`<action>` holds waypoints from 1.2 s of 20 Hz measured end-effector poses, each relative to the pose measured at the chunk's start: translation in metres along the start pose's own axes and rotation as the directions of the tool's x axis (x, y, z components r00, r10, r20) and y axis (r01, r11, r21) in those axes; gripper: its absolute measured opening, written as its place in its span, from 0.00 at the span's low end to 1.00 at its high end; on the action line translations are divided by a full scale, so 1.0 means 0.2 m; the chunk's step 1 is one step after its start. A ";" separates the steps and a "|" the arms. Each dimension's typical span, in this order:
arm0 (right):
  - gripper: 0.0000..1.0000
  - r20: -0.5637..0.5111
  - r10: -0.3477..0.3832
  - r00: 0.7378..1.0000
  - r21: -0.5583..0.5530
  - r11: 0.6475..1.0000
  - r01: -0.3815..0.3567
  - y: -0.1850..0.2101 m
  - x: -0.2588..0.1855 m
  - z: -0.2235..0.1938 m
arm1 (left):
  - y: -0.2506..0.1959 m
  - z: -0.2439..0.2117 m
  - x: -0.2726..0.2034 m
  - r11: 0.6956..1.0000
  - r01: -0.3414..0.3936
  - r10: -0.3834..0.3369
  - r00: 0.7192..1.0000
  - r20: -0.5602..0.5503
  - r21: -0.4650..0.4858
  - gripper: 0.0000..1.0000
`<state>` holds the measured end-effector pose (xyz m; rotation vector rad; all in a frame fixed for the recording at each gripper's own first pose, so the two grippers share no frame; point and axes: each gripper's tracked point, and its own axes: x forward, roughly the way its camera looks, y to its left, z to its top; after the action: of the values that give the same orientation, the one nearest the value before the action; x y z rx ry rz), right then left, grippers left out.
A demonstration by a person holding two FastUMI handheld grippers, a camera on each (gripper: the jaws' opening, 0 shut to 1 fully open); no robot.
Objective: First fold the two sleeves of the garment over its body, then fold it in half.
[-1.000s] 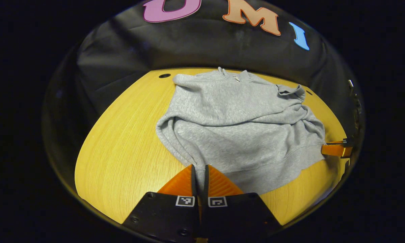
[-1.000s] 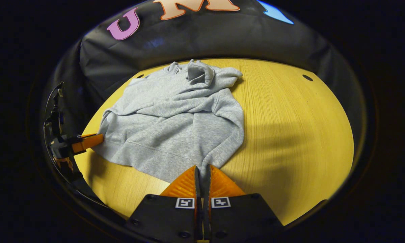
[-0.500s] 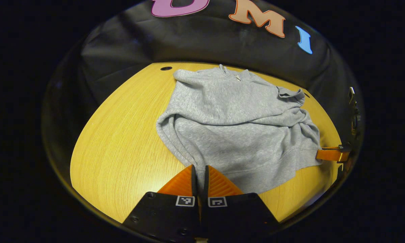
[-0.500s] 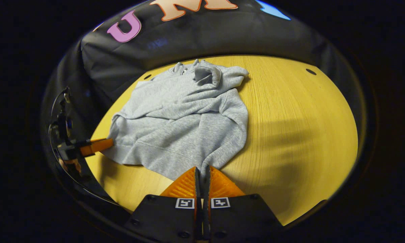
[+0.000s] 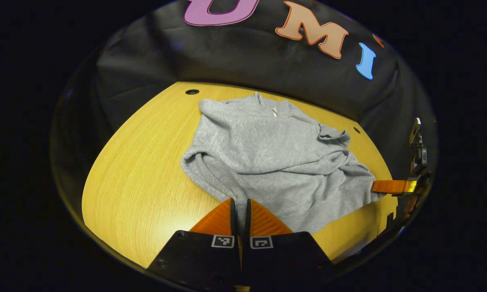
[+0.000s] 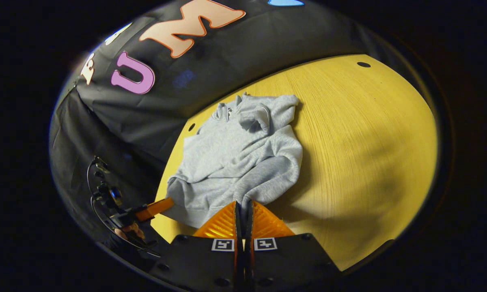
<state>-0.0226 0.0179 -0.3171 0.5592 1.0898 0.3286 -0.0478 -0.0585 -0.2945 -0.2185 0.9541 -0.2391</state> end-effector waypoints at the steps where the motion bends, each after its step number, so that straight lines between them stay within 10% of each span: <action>1: 0.03 0.005 0.019 1.000 0.020 1.000 -0.019 0.03 -0.01 0.03 | -0.01 0.04 0.00 1.000 0.008 -0.008 1.000 0.013 0.000 0.00; 11: 0.03 0.094 0.140 0.986 0.169 0.973 -0.154 0.21 -0.05 0.36 | 0.00 0.45 -0.02 0.986 0.088 -0.069 0.989 0.131 -0.142 0.00; 24: 0.03 0.212 0.045 0.976 0.428 0.894 -0.134 0.12 0.21 0.83 | 0.21 0.72 0.30 0.948 0.094 -0.071 0.994 0.085 -0.303 0.00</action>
<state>0.1454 0.0145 -0.2774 1.0290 0.9473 0.0984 0.1079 -0.0243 -0.2722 -0.5508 0.9070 -0.1568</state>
